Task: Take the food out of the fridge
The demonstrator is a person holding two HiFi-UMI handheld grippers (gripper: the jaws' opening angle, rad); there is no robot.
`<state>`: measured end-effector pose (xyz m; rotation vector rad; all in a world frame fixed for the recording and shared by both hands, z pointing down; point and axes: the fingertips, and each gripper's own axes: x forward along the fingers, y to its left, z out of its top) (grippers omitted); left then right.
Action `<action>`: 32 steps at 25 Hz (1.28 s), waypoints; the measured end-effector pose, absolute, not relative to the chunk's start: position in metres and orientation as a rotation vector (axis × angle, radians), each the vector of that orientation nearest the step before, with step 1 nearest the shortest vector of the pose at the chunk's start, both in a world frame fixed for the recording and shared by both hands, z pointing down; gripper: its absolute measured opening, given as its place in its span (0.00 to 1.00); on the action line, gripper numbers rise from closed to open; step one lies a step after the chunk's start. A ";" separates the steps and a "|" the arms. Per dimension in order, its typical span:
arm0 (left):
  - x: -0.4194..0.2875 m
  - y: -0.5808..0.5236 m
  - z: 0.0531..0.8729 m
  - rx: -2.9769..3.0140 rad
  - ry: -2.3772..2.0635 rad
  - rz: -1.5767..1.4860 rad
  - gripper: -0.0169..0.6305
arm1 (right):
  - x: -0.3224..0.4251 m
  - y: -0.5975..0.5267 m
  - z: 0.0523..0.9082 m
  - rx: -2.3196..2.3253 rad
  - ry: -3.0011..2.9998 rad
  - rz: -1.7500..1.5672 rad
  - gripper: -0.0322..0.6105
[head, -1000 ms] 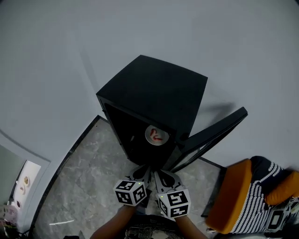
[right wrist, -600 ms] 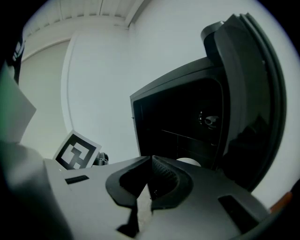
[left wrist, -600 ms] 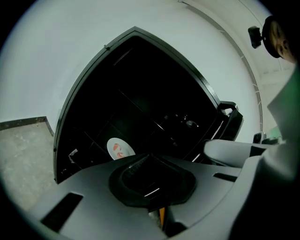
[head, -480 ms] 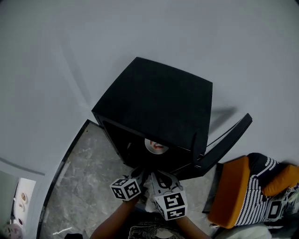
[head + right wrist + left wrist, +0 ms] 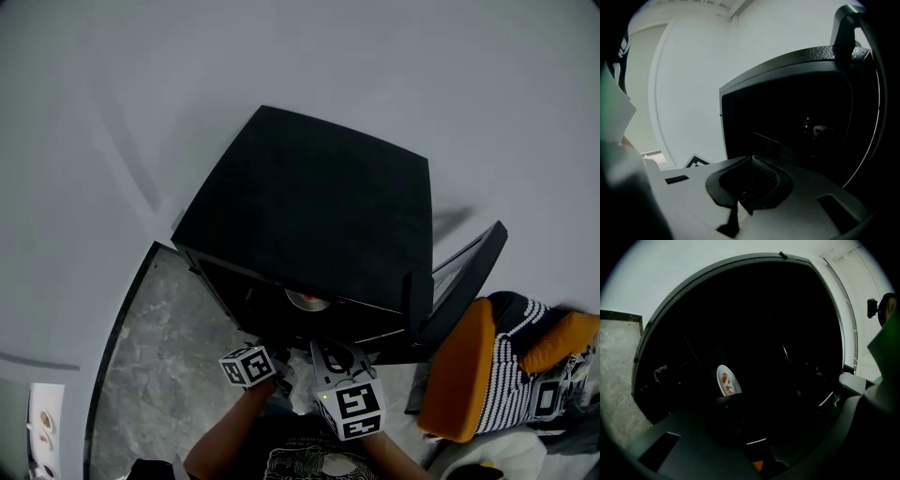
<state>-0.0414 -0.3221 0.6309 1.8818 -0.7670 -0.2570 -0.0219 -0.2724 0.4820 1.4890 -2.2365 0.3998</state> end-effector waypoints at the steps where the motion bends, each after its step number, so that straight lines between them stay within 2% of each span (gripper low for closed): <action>1: -0.040 -0.324 0.636 1.868 -0.756 -0.263 0.06 | -0.021 -0.274 0.483 1.497 -2.228 0.398 0.09; 4: -0.037 -0.329 0.649 1.834 -0.724 -0.278 0.06 | -0.017 -0.278 0.486 1.524 -2.202 0.400 0.09; 19: -0.021 -0.358 0.686 1.755 -0.696 -0.285 0.21 | -0.010 -0.297 0.498 1.571 -2.154 0.382 0.09; 32: -0.004 -0.372 0.705 1.608 -0.726 -0.232 0.21 | -0.001 -0.303 0.503 1.618 -2.119 0.383 0.09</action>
